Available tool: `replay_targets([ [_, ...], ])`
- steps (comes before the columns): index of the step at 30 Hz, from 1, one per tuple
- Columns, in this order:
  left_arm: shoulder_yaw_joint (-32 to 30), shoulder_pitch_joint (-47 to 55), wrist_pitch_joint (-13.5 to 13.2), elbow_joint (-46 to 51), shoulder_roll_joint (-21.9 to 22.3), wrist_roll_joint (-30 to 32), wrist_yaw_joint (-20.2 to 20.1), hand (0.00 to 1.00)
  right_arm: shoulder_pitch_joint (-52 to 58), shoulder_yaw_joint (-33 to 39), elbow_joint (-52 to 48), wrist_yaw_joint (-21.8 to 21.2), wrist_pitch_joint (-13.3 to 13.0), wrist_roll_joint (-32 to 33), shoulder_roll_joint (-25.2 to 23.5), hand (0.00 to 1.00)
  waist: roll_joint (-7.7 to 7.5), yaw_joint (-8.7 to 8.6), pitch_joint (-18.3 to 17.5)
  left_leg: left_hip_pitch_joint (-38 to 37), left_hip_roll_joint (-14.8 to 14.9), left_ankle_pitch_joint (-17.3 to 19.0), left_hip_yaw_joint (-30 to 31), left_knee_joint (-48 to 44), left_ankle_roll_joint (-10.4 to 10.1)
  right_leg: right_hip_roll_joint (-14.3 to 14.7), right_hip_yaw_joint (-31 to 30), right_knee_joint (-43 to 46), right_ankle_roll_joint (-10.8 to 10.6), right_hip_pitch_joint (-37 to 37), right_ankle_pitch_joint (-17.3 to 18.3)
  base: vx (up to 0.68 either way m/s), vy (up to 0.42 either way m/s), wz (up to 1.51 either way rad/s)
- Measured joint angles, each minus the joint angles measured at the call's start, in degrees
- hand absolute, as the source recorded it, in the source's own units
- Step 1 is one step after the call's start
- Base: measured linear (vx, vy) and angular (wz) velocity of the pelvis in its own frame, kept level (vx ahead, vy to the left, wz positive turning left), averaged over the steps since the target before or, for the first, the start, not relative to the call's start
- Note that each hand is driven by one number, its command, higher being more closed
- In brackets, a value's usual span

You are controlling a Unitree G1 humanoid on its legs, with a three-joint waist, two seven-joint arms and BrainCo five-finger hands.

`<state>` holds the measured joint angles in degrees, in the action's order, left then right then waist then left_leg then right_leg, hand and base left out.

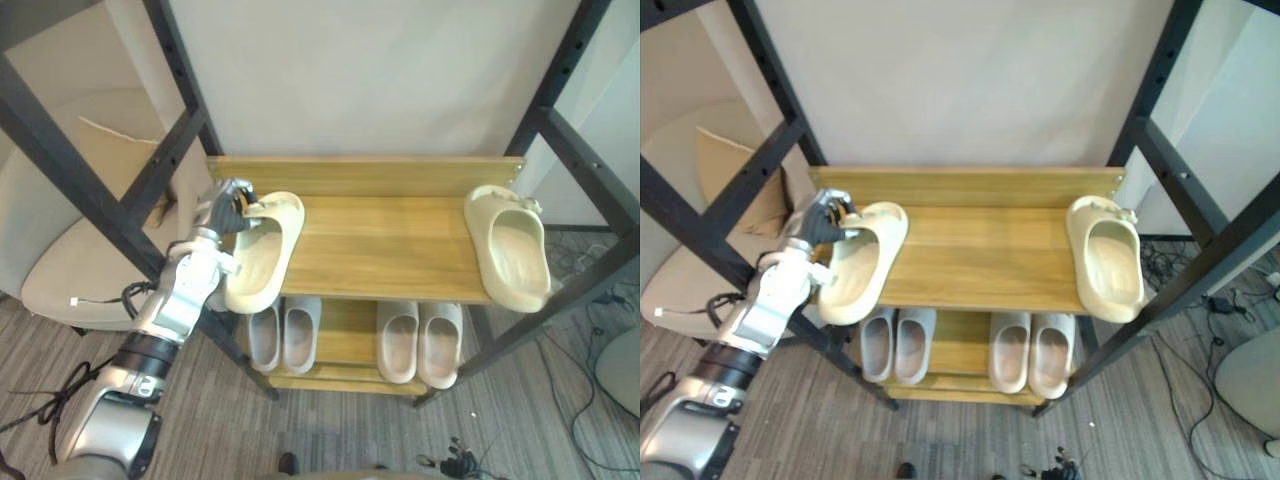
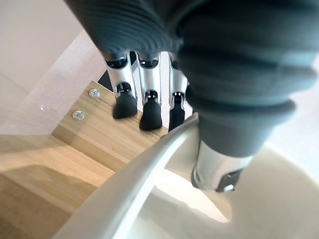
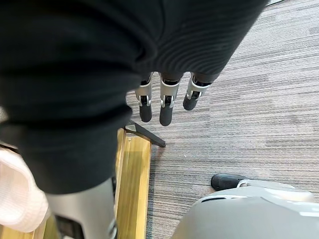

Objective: Organize the slippers on the shoe rack

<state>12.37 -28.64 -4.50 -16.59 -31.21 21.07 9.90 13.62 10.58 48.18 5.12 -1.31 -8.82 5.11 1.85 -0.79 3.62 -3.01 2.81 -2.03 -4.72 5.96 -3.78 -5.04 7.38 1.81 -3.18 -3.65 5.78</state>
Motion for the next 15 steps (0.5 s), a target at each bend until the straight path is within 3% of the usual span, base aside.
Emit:
replay_targets([
  [9,2.6,-4.8,0.2,-0.1,-0.1,-3.1,0.0,1.00,-0.3,0.3,0.5,0.0,0.1,0.3,0.1,0.00,0.29,-0.19,0.1,0.0,-0.2,-0.1,0.5,0.0,0.0,-0.1,0.0,0.0,0.1,0.1,0.0,0.00,0.000,0.01],
  [15,5.5,-7.8,0.3,-1.5,0.7,-3.8,0.4,1.00,-2.0,0.3,2.8,0.2,0.4,0.5,0.8,0.00,0.91,-1.42,0.3,-0.1,-0.3,-0.1,0.5,0.0,0.0,-0.1,0.0,0.0,0.1,0.1,-0.1,0.00,0.000,0.00],
])
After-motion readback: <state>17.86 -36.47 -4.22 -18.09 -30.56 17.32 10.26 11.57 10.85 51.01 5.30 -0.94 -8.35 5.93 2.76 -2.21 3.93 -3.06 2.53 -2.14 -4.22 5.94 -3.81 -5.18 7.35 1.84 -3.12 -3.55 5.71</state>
